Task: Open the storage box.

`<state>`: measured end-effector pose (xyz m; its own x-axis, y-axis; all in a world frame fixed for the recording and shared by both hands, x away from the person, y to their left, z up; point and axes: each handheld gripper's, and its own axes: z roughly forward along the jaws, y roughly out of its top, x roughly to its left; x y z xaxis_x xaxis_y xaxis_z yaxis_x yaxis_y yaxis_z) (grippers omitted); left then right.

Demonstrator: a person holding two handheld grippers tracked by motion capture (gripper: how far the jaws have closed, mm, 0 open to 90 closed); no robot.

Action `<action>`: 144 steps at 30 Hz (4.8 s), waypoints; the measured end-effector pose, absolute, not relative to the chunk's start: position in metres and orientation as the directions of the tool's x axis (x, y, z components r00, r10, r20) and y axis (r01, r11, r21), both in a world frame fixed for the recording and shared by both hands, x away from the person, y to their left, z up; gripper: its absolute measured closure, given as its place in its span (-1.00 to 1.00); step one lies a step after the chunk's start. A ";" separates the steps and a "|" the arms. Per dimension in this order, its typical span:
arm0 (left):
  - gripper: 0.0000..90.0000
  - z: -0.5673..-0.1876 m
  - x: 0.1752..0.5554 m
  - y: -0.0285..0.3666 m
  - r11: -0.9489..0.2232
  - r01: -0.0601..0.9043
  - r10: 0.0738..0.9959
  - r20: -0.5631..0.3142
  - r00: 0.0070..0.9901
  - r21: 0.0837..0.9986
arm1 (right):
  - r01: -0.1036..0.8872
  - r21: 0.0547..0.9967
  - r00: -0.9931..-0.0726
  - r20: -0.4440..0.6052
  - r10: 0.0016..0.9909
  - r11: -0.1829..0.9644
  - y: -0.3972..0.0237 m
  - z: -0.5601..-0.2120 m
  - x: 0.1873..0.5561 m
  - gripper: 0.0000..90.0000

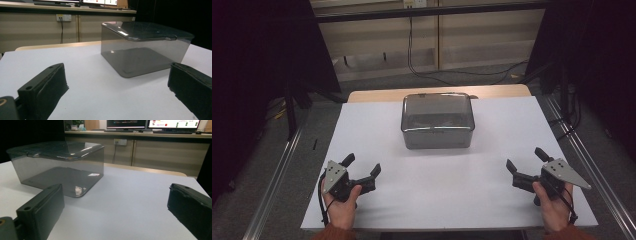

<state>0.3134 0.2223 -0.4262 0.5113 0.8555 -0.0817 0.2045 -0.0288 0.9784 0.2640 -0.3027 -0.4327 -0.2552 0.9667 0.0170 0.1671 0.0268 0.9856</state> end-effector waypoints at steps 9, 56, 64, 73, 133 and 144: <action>-0.94 -0.426 0.313 0.221 -0.030 0.211 0.859 -0.083 0.505 0.977 | 0.194 0.981 -0.297 0.027 0.955 0.033 -0.301 -0.434 0.266 -0.99; -0.93 -0.429 0.317 0.211 -0.025 0.222 0.829 -0.104 0.549 0.975 | 0.170 0.983 -0.511 0.023 0.859 0.075 -0.229 -0.425 0.297 -1.00; -0.93 -0.428 0.317 0.212 -0.016 0.213 0.835 -0.105 0.540 0.977 | 0.137 0.988 -0.552 0.012 0.833 0.077 -0.212 -0.415 0.310 -1.00; -0.93 -0.429 0.317 0.213 -0.021 0.222 0.835 -0.105 0.541 0.975 | 0.120 0.988 -0.572 -0.013 0.820 0.100 -0.198 -0.410 0.320 -1.00; -0.93 -0.430 0.320 0.211 -0.051 0.238 0.836 -0.089 0.542 0.970 | -0.240 0.430 -0.345 -0.876 0.338 0.870 -0.113 -0.413 0.361 -0.26; -0.93 -0.430 0.319 0.213 -0.048 0.240 0.838 -0.091 0.538 0.970 | -0.228 0.300 -0.305 -0.925 0.224 0.926 -0.106 -0.422 0.363 0.11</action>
<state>0.3188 0.2135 -0.4300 0.5378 0.8381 -0.0910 0.2396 -0.0485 0.9697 0.3629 -0.1063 -0.4217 -0.3053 0.2242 -0.9255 -0.2283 0.9263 0.2997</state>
